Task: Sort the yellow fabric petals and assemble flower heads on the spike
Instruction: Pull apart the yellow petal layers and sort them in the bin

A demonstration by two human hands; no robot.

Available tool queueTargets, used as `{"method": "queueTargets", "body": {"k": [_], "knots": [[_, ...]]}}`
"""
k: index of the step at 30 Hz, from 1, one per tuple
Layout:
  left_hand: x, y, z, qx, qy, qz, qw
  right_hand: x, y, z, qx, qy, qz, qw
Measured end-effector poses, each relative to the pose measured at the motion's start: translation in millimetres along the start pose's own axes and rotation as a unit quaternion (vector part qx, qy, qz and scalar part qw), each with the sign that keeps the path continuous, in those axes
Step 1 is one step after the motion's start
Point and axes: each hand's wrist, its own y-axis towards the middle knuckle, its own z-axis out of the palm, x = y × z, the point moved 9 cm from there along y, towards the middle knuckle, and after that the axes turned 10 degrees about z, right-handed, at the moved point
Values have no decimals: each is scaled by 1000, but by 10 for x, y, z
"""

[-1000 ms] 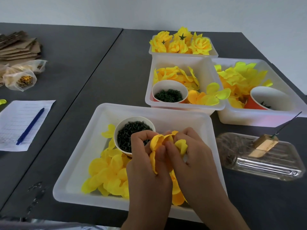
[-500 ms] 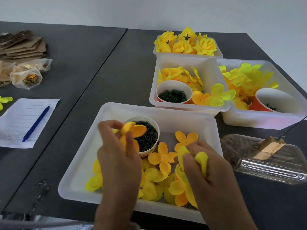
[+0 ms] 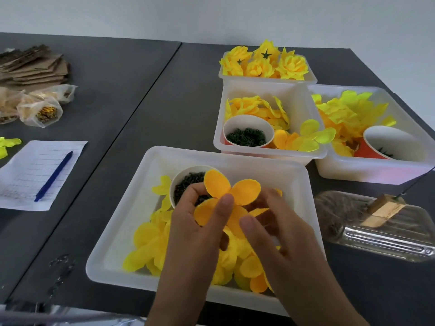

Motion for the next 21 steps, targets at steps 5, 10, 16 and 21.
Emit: {"method": "queueTargets", "body": {"k": [5, 10, 16, 21], "knots": [[28, -70, 125, -11, 51, 28, 998, -40, -47, 72, -19, 29, 9, 999], [-171, -101, 225, 17, 289, 155, 944, -83, -36, -94, -85, -11, -1, 996], [-497, -163, 242, -34, 337, 283, 898, 33, -87, -173, -136, -79, -44, 987], [-503, -141, 260, -4, 319, 280, 905, 66, -94, -158, -130, -79, -44, 987]]}}
